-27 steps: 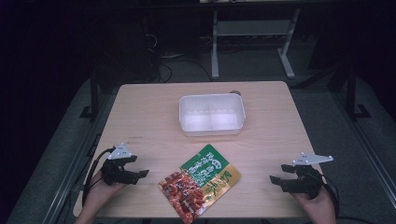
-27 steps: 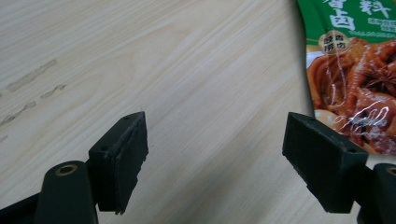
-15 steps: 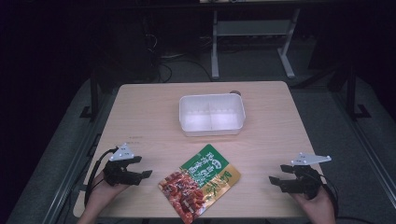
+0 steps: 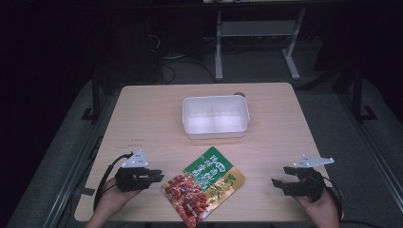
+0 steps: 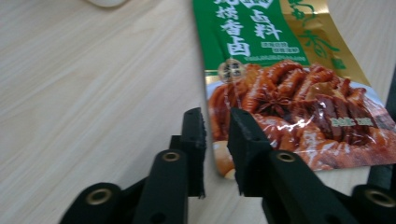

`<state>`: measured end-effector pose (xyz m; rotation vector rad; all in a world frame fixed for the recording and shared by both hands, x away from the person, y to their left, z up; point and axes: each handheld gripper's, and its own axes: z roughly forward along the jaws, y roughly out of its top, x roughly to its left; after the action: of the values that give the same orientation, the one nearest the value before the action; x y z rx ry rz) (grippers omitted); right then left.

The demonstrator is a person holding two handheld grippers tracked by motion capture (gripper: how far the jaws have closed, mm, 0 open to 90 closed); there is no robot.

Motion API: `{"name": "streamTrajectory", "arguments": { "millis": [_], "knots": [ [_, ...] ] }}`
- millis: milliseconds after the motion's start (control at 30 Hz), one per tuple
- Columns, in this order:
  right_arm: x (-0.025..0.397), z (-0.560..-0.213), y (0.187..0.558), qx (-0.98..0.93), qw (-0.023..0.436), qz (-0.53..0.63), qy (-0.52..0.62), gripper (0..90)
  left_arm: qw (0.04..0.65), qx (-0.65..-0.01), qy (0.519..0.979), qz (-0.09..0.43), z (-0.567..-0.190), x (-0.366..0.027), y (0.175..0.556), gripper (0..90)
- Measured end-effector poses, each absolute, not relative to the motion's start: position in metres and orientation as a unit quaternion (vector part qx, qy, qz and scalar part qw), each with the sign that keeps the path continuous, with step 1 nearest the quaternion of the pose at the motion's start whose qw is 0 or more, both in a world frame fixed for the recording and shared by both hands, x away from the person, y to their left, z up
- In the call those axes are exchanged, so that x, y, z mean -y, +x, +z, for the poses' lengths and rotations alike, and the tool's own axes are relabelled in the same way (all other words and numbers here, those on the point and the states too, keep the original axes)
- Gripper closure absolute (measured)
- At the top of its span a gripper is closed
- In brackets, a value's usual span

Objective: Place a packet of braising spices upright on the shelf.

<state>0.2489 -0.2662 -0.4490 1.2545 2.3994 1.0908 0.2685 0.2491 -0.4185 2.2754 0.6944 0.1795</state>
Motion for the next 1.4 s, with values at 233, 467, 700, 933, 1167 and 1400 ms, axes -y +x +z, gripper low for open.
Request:
{"name": "streamTrajectory", "arguments": {
  "millis": [233, 467, 700, 933, 1167, 1400],
  "knots": [
    [0.257, -0.444, 0.251, -0.819, 0.104, 0.368, 0.428, 30.1, 0.349, -0.238, 0.905, 0.062, -0.418, -0.231, 0.265, 90.0],
    [0.244, -0.43, 0.259, -0.824, 0.106, 0.362, 0.423, 31.5, 0.32, -0.216, 0.92, 0.059, -0.416, -0.211, 0.267, 90.0],
    [0.222, -0.414, 0.274, -0.83, 0.1, 0.367, 0.408, 29.3, 0.33, -0.197, 0.921, 0.062, -0.407, -0.19, 0.271, 90.0],
    [0.194, -0.413, 0.291, -0.848, 0.083, 0.35, 0.388, 29.6, 0.32, -0.189, 0.927, 0.052, -0.422, -0.184, 0.269, 90.0],
    [0.168, -0.417, 0.305, -0.865, 0.067, 0.332, 0.37, 32.3, 0.315, -0.196, 0.928, 0.043, -0.43, -0.191, 0.268, 90.0],
    [0.145, -0.435, 0.314, -0.884, 0.019, 0.299, 0.359, 39.1, 0.295, -0.188, 0.936, 0.032, -0.438, -0.193, 0.267, 90.0]
  ]
}}
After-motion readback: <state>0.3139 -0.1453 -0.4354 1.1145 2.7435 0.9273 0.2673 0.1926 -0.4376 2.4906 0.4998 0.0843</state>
